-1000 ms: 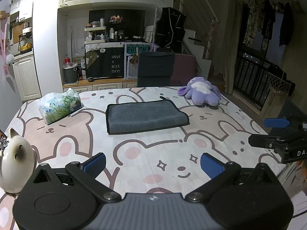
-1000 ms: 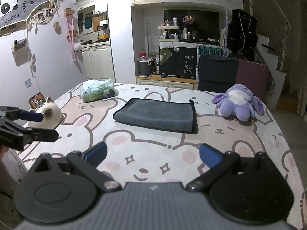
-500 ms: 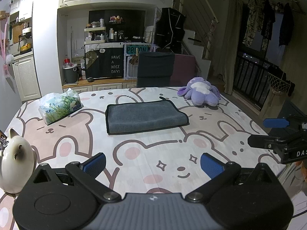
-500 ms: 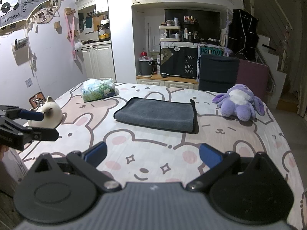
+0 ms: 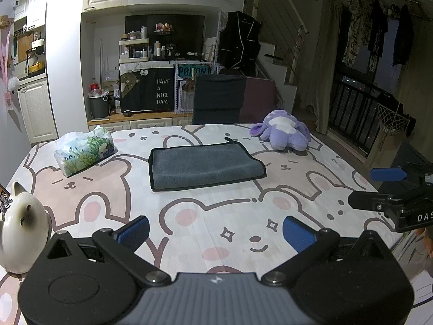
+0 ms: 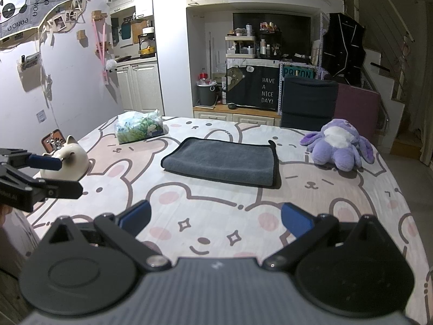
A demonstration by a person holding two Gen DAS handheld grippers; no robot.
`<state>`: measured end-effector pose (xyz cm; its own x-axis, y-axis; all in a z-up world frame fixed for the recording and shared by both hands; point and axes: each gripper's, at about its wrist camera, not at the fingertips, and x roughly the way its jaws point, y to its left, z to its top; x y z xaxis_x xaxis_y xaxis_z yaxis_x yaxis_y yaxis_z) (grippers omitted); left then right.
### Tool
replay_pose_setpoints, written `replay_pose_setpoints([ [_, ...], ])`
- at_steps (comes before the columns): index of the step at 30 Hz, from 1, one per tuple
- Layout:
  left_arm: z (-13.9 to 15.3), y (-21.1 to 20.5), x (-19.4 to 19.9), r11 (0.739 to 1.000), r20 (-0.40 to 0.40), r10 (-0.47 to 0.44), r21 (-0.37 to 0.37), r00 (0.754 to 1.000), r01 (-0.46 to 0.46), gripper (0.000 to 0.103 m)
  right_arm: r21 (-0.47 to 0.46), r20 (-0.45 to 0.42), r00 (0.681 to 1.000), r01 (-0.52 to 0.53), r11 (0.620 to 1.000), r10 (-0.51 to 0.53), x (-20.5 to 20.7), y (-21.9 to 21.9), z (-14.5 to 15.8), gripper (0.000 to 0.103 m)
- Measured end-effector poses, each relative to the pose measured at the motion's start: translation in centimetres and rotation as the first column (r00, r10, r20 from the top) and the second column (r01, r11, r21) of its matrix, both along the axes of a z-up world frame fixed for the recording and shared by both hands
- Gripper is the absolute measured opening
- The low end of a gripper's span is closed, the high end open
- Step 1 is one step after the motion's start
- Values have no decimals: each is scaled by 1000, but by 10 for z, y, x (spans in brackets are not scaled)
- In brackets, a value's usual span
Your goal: Fold towel
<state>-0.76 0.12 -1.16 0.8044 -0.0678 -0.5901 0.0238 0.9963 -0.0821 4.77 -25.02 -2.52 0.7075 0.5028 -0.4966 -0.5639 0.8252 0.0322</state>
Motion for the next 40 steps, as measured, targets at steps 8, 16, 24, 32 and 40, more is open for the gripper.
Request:
replay_pose_setpoints([
  [8,0,0,0,1000,0,0,0,1000,0,103,0,0,1000,0,1000,0,0,0,0,103],
  [16,-1,0,0,1000,0,0,0,1000,0,103,0,0,1000,0,1000,0,0,0,0,103],
  [24,-1,1,0,1000,1,0,-1,1000,0,103,0,0,1000,0,1000,0,0,0,0,103],
  [32,-1,1,0,1000,0,1,-1,1000,-1,103,0,0,1000,0,1000,0,0,0,0,103],
  [40,4,0,1,1000,-3,11,-1,1000,-11,103,0,-1,1000,0,1000,0,0,0,0,103],
])
